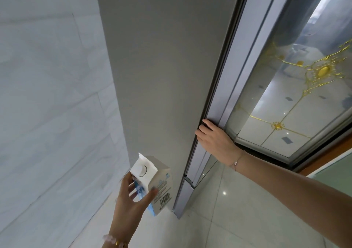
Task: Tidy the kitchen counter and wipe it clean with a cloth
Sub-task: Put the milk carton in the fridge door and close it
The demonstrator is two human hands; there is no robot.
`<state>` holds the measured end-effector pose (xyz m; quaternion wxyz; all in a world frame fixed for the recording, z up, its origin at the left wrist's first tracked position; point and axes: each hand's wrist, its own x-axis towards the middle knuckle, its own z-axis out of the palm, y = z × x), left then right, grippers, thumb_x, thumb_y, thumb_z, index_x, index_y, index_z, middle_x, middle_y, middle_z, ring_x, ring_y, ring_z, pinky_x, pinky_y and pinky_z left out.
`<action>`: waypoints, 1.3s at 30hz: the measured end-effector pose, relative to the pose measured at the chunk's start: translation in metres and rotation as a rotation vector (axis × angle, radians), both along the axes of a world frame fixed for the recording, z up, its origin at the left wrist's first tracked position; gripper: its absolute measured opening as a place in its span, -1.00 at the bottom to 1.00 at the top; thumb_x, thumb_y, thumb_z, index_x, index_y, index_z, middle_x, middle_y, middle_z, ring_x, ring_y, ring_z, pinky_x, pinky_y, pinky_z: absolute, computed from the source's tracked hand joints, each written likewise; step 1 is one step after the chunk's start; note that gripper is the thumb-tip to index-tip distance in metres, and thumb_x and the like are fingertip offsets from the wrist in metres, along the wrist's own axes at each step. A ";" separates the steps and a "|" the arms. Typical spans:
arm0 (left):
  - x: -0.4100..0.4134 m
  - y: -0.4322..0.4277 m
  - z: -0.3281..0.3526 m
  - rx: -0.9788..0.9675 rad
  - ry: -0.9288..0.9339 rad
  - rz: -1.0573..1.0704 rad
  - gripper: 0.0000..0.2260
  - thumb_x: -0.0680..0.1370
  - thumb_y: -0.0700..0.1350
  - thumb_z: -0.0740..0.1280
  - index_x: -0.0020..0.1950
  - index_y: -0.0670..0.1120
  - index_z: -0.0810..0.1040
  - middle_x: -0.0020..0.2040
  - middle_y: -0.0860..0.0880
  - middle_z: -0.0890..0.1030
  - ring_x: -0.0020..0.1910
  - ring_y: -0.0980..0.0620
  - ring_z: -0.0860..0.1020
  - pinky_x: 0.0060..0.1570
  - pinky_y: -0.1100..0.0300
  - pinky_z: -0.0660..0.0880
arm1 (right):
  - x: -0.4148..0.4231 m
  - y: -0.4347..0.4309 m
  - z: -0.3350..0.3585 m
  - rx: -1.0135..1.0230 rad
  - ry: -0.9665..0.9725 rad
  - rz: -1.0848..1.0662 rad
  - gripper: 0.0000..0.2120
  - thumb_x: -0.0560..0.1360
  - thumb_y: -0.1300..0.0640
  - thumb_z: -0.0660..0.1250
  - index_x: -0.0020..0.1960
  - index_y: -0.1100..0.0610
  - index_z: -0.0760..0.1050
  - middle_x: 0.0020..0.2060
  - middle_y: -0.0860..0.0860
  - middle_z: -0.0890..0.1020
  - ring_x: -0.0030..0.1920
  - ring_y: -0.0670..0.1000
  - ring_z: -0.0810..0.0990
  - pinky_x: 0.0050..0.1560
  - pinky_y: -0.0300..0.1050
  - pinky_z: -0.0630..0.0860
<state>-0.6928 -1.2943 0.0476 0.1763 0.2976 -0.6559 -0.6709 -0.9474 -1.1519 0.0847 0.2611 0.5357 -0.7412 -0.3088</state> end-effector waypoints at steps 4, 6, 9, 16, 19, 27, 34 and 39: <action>0.004 0.005 0.000 -0.029 0.026 -0.009 -0.44 0.33 -0.28 0.49 0.22 0.06 0.37 0.19 0.01 0.50 0.19 -0.01 0.47 0.02 0.15 0.44 | 0.005 -0.004 0.006 0.062 -0.010 -0.011 -0.82 0.28 0.19 0.49 -0.12 0.13 0.67 -0.16 0.00 0.63 -0.09 0.05 0.59 0.25 0.00 0.47; 0.007 0.005 0.000 -0.036 0.040 -0.001 -0.43 0.31 -0.26 0.51 0.17 0.14 0.37 0.17 0.06 0.50 0.17 0.02 0.48 0.03 0.14 0.44 | 0.008 -0.005 0.009 0.075 -0.003 -0.017 -0.86 0.27 0.19 0.49 -0.16 0.11 0.67 -0.20 -0.02 0.62 -0.12 0.04 0.58 0.22 -0.01 0.49; 0.011 0.006 -0.001 -0.046 0.051 0.000 -0.42 0.24 -0.19 0.52 0.10 0.22 0.36 0.12 0.12 0.51 0.14 0.07 0.49 0.07 0.14 0.43 | 0.008 -0.004 0.010 0.100 0.006 -0.010 -0.84 0.29 0.21 0.46 -0.12 0.13 0.65 -0.16 0.00 0.60 -0.07 0.05 0.56 0.24 0.00 0.45; 0.009 0.004 0.003 -0.060 0.060 -0.010 -0.38 0.25 -0.17 0.52 0.23 0.04 0.34 0.15 0.02 0.51 0.16 -0.01 0.48 0.12 0.07 0.44 | 0.014 0.024 0.006 0.073 -0.011 0.013 -0.75 0.32 0.24 0.45 -0.01 0.22 0.60 -0.05 0.08 0.59 0.01 0.11 0.53 0.25 0.05 0.44; -0.004 0.007 0.004 -0.053 0.056 -0.049 -0.43 0.34 -0.31 0.47 0.25 -0.02 0.34 0.22 -0.08 0.47 0.20 -0.08 0.45 0.19 -0.07 0.44 | 0.019 0.066 -0.003 0.044 -0.034 -0.008 -0.63 0.30 0.23 0.47 0.10 0.20 0.55 0.04 0.10 0.57 0.11 0.14 0.49 0.34 0.07 0.37; -0.048 0.042 0.013 -0.029 0.061 -0.246 -0.46 0.34 -0.32 0.45 0.21 -0.02 0.32 0.19 -0.08 0.47 0.14 -0.06 0.46 0.17 -0.05 0.44 | 0.041 0.180 0.003 -0.114 -0.069 -0.044 -0.60 0.18 0.28 0.46 0.02 0.11 0.64 0.00 0.03 0.68 0.04 0.06 0.64 0.32 -0.03 0.33; -0.089 0.074 0.008 -0.015 0.039 -0.423 -0.40 0.23 -0.14 0.54 0.15 0.08 0.33 0.07 0.11 0.51 0.10 -0.01 0.51 0.09 0.06 0.51 | 0.044 0.281 -0.019 -0.394 -0.068 -0.277 -0.67 0.33 0.32 0.19 -0.01 0.15 0.63 -0.09 0.08 0.65 -0.01 0.11 0.50 0.28 0.04 0.31; -0.128 0.110 0.018 -0.014 0.045 -0.503 -0.43 0.22 -0.21 0.56 0.07 0.08 0.35 0.01 0.08 0.52 0.07 -0.03 0.52 0.02 0.09 0.51 | 0.032 0.307 -0.005 -0.761 -0.228 -0.556 -0.66 0.26 0.25 0.52 0.02 0.15 0.60 -0.12 0.08 0.66 -0.12 0.11 0.64 -0.06 -0.02 0.59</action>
